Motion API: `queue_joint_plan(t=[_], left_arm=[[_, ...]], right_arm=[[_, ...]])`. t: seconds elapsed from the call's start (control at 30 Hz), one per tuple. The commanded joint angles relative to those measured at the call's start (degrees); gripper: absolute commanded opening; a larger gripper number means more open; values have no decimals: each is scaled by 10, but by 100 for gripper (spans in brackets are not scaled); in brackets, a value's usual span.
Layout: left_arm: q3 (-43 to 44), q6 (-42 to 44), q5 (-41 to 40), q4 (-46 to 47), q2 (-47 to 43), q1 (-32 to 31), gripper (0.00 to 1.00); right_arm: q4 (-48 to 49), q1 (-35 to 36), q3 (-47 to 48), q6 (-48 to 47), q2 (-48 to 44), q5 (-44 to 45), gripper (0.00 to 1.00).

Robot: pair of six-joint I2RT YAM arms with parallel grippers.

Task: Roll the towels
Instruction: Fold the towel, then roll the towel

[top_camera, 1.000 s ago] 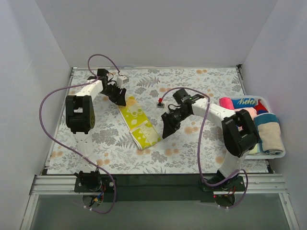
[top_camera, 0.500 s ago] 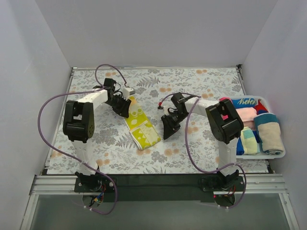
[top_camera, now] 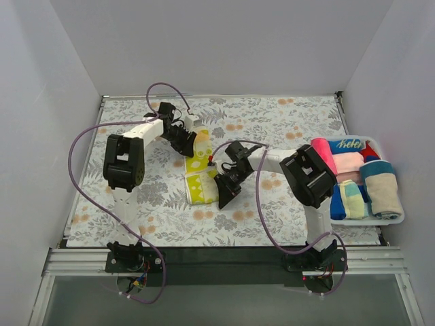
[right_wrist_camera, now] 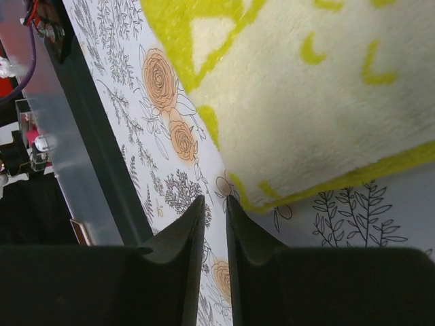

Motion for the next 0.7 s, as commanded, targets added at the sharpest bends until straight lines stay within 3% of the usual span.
queue_joint_plan(t=[0.0,0.2,0.27,0.37,0.57,0.67], left_arm=[[20,11,22,-5,12,-6,37],[-23,21,47,27,-111,3,60],[-53,24,41,51,-168,8,81],[-88,14,45,72,-230,15,97],[-143,-9,59,62,-352,23,98],[-167,-3,26,43,-391,25,98]], right_arm=[[14,-10,-23,4,-43,-18,23],[-5,-67,-15,10,-131,-1,29],[-5,-82,18,13,-133,45,31],[-3,-83,68,14,-111,82,32],[-3,-81,212,47,-9,112,32],[-5,-73,262,47,33,128,32]])
